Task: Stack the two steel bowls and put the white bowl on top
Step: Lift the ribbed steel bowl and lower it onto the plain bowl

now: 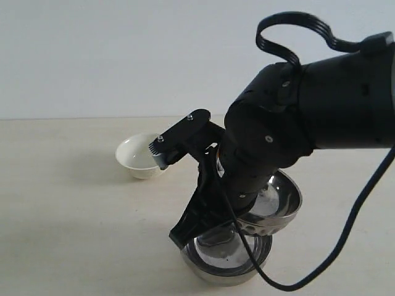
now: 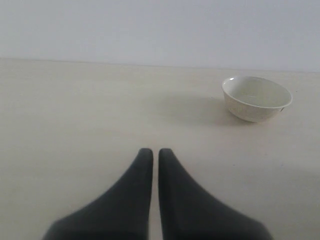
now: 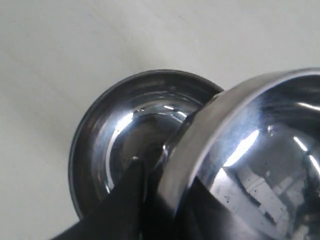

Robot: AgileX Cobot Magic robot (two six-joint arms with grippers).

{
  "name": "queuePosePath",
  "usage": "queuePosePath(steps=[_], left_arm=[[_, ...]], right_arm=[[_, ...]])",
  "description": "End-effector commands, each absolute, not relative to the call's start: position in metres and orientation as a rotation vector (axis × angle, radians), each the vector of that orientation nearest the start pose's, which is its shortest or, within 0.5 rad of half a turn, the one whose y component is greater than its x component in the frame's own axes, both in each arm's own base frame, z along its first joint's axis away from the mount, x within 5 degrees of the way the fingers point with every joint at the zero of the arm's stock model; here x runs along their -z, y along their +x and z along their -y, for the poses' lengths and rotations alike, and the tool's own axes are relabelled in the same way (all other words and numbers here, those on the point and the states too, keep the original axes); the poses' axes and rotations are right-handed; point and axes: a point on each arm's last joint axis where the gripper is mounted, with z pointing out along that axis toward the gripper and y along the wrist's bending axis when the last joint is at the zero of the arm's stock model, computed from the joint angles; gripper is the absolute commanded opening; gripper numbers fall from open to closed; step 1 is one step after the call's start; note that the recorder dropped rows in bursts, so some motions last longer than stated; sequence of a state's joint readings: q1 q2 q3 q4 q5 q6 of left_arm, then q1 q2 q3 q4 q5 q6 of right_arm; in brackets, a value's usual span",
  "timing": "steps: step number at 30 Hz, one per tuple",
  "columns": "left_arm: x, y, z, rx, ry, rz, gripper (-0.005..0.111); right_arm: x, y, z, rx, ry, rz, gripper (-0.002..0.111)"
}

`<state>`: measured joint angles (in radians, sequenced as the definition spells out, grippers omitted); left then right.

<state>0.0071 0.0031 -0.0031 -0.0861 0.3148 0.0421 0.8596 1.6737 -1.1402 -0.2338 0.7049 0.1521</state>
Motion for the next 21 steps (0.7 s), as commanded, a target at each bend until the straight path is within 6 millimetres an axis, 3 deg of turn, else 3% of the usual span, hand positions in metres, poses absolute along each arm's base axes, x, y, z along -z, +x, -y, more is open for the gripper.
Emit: queuePosePath(steps=[1,14,21], left_arm=[[-0.186,0.054,0.002,0.054,-0.023,-1.79,0.004],[-0.186,0.054,0.002,0.054,-0.023,-1.79,0.004],[-0.186,0.054,0.002,0.054,-0.023,-1.79,0.004]], right_arm=[[-0.225,0.23,-0.254,-0.111,-1.085,-2.426,0.0],[-0.193,0.235,-0.266,-0.17,-1.056,-2.475,0.0],[-0.188,0.235,-0.267,-0.174,-1.056,-2.501,0.0]])
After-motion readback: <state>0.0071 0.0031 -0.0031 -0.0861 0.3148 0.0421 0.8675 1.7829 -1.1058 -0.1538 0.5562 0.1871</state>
